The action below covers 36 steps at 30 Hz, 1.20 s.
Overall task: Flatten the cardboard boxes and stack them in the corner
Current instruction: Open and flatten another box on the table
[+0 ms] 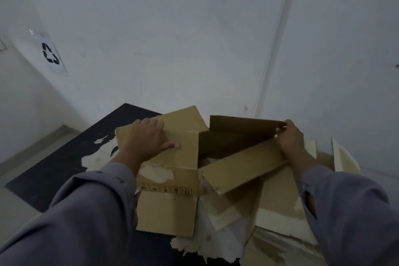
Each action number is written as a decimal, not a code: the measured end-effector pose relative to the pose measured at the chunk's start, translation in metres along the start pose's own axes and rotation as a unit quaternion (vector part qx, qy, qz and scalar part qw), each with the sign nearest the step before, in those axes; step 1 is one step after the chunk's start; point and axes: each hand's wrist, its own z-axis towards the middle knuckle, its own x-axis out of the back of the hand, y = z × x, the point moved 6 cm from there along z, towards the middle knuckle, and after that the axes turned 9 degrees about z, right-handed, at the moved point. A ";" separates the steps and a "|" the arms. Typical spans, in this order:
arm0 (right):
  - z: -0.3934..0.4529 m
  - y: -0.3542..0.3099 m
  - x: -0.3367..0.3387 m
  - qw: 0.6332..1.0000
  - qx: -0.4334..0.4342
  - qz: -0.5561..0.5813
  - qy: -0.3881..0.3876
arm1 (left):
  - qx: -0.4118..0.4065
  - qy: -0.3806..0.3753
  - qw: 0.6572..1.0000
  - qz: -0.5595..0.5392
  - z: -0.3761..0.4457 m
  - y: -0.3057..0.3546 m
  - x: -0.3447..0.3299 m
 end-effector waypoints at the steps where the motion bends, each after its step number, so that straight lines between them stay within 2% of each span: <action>1: 0.000 0.000 0.001 1.000 -0.001 -0.003 0.003 | 0.020 -0.009 1.000 0.012 0.000 -0.008 -0.003; 5: -0.001 0.002 0.005 1.000 -0.002 -0.016 0.012 | 0.086 -0.052 0.994 0.044 0.013 -0.026 -0.011; 10: -0.012 0.011 0.003 0.995 -0.059 -0.047 0.060 | 0.106 -0.094 0.990 0.007 0.031 -0.034 -0.032; 15: -0.041 0.015 -0.008 0.973 -0.088 0.023 0.214 | 0.131 -0.224 0.956 -0.135 0.056 -0.053 -0.054; 19: -0.079 0.002 -0.029 0.927 -0.143 0.134 0.321 | 0.086 -0.290 0.944 -0.134 0.069 -0.059 -0.075; 21: -0.099 -0.007 -0.046 0.899 -0.182 0.207 0.341 | 0.021 -0.252 0.966 -0.057 0.074 -0.057 -0.079; 23: -0.116 -0.021 -0.061 0.879 -0.192 0.257 0.352 | -0.014 -0.182 0.982 -0.049 0.076 -0.057 -0.080; 26: -0.138 -0.033 -0.089 0.854 -0.208 0.358 0.314 | -0.005 -0.168 0.966 -0.195 0.072 -0.065 -0.085; 28: -0.151 -0.039 -0.108 0.818 -0.224 0.455 0.272 | -0.010 -0.151 0.957 -0.247 0.070 -0.067 -0.080; 29: -0.157 -0.044 -0.115 0.812 -0.219 0.478 0.253 | -0.011 -0.140 0.954 -0.264 0.069 -0.068 -0.076; 31: -0.170 -0.052 -0.125 0.828 -0.200 0.471 0.227 | -0.001 -0.127 0.946 -0.298 0.063 -0.071 -0.069; 33: -0.182 -0.055 -0.136 0.864 -0.205 0.416 0.198 | 0.029 -0.128 0.931 -0.340 0.055 -0.079 -0.067; 36: -0.198 -0.047 -0.159 0.882 -0.240 0.395 0.087 | 0.073 -0.136 0.907 -0.391 0.037 -0.101 -0.068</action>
